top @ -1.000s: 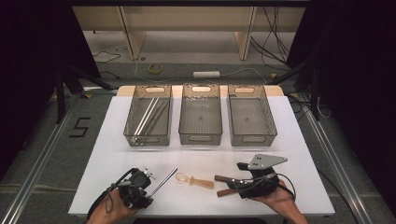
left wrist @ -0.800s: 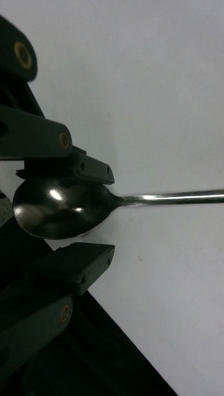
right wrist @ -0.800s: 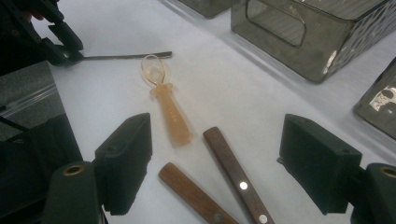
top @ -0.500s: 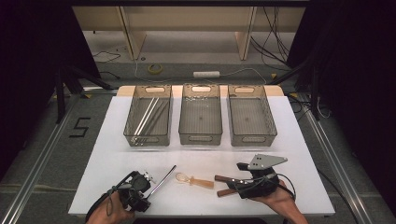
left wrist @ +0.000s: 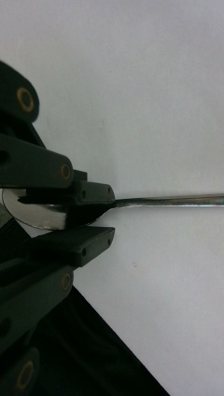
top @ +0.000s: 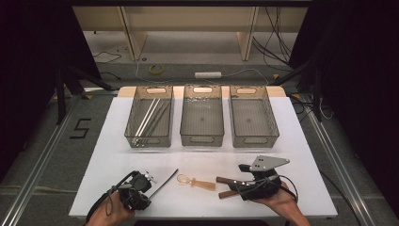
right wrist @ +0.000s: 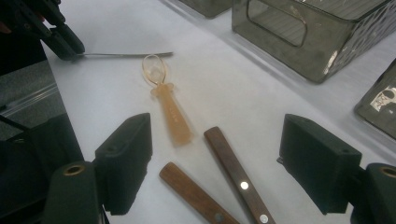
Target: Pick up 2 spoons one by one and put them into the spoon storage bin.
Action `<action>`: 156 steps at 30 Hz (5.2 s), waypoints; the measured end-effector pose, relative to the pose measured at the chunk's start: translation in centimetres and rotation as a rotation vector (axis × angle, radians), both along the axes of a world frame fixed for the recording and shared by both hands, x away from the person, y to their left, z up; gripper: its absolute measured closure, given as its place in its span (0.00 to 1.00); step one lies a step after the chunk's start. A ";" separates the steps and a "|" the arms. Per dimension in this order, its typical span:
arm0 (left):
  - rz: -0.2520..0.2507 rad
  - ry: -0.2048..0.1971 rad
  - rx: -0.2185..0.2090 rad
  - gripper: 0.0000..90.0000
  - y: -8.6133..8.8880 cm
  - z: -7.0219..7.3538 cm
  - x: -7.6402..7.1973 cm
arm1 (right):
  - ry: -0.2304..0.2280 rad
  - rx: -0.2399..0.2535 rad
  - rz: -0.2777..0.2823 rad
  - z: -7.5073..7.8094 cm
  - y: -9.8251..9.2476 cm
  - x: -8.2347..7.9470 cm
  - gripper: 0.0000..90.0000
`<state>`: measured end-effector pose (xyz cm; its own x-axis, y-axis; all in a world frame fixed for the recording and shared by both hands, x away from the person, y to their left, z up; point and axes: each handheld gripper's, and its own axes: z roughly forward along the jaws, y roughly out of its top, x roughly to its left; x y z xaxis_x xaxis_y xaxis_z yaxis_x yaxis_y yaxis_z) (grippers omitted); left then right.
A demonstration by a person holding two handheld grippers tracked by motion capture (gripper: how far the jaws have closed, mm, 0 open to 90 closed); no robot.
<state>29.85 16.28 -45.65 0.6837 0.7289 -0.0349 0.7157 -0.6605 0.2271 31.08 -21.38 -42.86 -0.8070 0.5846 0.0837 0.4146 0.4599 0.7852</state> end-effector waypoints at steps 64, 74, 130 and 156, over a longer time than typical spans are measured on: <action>0.016 -0.325 -0.440 0.99 -3.8 9.4 9.7 | 0.003 0.011 -0.009 0.0 -0.1 0.1 0.29; 0.051 -0.359 -0.475 0.99 -5.5 9.4 13.1 | -0.002 0.016 -0.012 0.0 -0.1 0.1 0.29; 0.190 -0.292 -0.489 0.77 -9.2 5.0 20.5 | 0.001 0.018 -0.001 -0.1 -0.1 0.2 0.29; 0.081 -0.400 -0.621 0.24 -2.4 7.7 10.8 | 0.028 -0.171 0.084 1.4 3.9 1.7 0.30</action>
